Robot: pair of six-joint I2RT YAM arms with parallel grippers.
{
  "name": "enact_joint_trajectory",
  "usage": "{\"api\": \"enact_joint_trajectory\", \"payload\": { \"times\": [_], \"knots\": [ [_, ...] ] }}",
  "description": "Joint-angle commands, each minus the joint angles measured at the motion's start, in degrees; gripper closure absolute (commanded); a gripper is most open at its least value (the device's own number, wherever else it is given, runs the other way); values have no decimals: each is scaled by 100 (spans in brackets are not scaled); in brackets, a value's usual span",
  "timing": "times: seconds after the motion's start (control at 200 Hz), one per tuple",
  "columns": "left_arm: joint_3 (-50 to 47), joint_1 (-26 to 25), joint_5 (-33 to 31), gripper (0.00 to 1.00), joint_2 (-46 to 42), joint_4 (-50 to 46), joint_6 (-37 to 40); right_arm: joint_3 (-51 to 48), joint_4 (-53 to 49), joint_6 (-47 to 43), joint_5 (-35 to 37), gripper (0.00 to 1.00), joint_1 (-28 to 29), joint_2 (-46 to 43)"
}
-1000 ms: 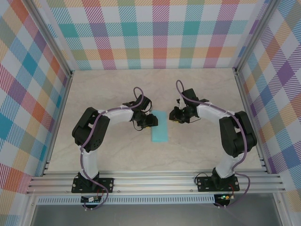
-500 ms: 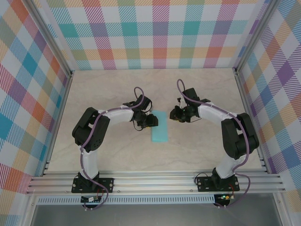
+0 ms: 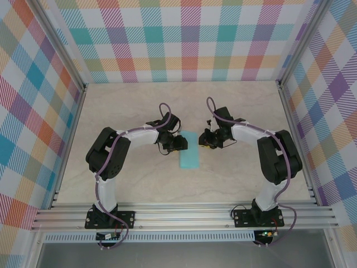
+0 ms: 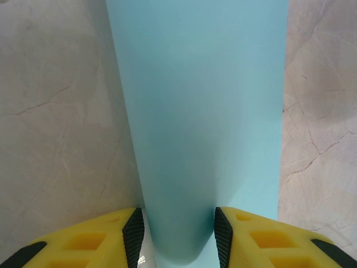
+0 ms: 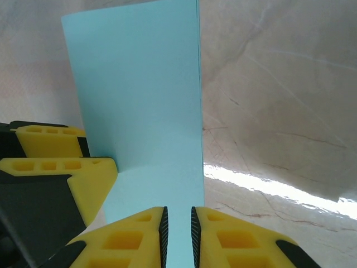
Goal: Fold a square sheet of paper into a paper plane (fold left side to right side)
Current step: Hold the square sheet of paper at the center of the table.
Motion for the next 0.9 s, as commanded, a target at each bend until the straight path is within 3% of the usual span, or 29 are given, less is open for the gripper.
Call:
{"api": "enact_joint_trajectory", "payload": {
  "times": [0.0, 0.895],
  "knots": [
    [24, -145, -114, 59, 235, -280, 88, 117, -93, -8, -188, 81, 80, 157],
    [33, -153, -116, 59, 245, -295, 94, 425, -303, 28, -237, 86, 266, 904]
  ]
}}
